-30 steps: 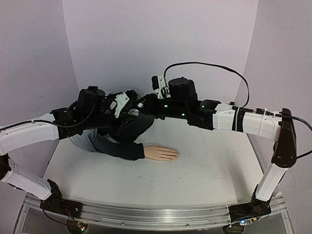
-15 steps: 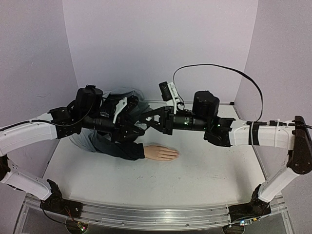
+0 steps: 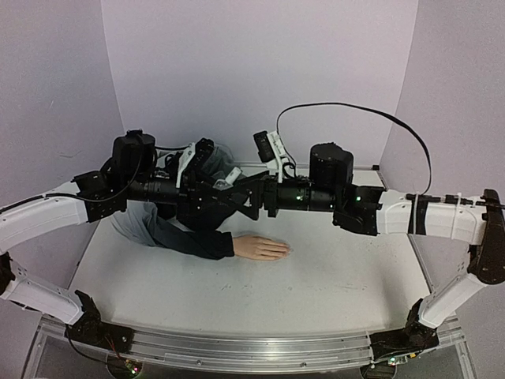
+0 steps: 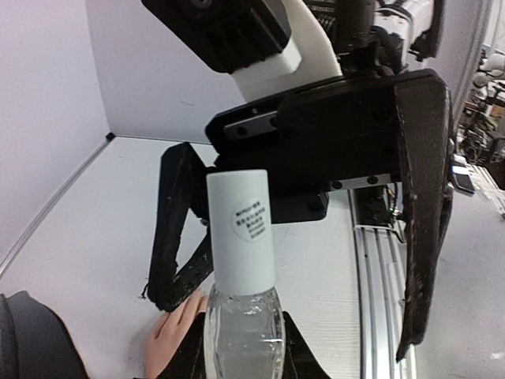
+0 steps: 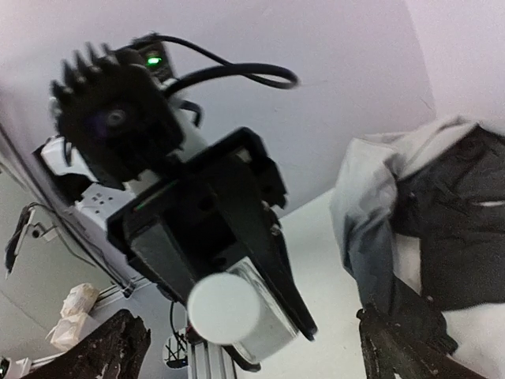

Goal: Paint the nails

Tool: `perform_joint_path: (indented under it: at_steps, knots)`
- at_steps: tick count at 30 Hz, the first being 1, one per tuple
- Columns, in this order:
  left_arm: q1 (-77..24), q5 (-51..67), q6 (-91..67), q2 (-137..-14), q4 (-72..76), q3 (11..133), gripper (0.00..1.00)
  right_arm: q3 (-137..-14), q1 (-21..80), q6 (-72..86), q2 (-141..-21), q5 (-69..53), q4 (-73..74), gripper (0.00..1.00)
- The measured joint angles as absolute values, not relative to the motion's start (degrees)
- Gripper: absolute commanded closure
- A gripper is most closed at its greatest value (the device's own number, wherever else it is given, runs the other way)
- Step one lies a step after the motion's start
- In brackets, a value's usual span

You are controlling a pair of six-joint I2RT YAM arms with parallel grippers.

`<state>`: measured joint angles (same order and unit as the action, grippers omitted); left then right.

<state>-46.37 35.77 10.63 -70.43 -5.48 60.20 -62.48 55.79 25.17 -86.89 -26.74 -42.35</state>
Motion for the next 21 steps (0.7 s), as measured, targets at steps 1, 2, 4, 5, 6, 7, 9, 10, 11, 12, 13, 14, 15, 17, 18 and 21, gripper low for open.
perform_joint_path:
  at_steps: [1, 2, 4, 5, 6, 7, 9, 10, 11, 12, 13, 14, 15, 17, 18, 21]
  knots:
    - [-46.30, 33.89, 10.79, -70.35, -5.30, 60.20, 1.00, -63.83, 55.86, 26.06, -86.89, -24.27, -38.87, 0.02]
    - [-46.30, 32.45, 10.96, -70.32, -5.23, 60.20, 1.00, -65.28, 55.88, 26.92, -86.89, -22.52, -35.70, 0.02]
    - [-46.33, 29.10, 11.75, -70.26, -5.21, 60.20, 1.00, -67.88, 55.88, 28.23, -86.80, -20.14, -30.44, 0.02]
    - [-46.35, 27.62, 12.08, -70.26, -5.21, 60.20, 1.00, -69.58, 55.83, 28.58, -86.74, -19.38, -27.20, 0.02]
    - [-46.41, 26.33, 12.43, -70.26, -5.23, 60.20, 1.00, -70.65, 55.77, 28.67, -86.67, -18.87, -25.26, 0.02]
    - [-46.46, 25.26, 12.71, -70.26, -5.26, 60.20, 1.00, -72.03, 55.68, 28.77, -86.61, -18.57, -22.96, 0.02]
    - [-46.59, 23.77, 13.52, -70.26, -5.34, 60.20, 1.00, -74.50, 55.59, 28.86, -86.54, -18.59, -19.14, 0.05]
    - [-46.72, 23.38, 13.74, -70.26, -5.37, 60.20, 1.00, -75.77, 55.37, 29.02, -86.56, -18.81, -17.30, 0.07]
    - [-46.92, 22.98, 14.00, -70.26, -5.48, 60.20, 1.00, -77.08, 55.13, 29.08, -86.61, -19.25, -15.46, 0.10]
    - [-47.07, 22.65, 14.17, -70.26, -5.52, 60.20, 1.00, -78.50, 54.96, 29.23, -86.72, -19.79, -13.85, 0.12]
    - [-47.35, 22.20, 14.61, -70.26, -5.56, 60.20, 1.00, -79.92, 54.76, 29.34, -86.98, -20.34, -12.62, 0.17]
    - [-47.46, 22.06, 14.90, -70.26, -5.61, 60.20, 1.00, -81.28, 54.52, 29.43, -87.29, -20.80, -11.81, 0.23]
    - [-47.66, 21.71, 15.14, -70.26, -5.69, 60.20, 1.00, -82.15, 54.28, 29.47, -87.55, -21.17, -11.38, 0.27]
    - [-47.92, 21.19, 15.51, -70.26, -6.00, 60.20, 1.00, -83.59, 53.63, 29.87, -88.20, -22.26, -10.55, 0.37]
    - [-48.03, 20.97, 15.70, -70.26, -6.13, 60.20, 1.00, -84.01, 53.21, 30.15, -88.58, -22.83, -10.22, 0.40]
    - [-48.34, 20.71, 16.40, -70.26, -6.15, 60.20, 1.00, -84.27, 52.38, 30.46, -89.45, -23.75, -9.13, 0.45]
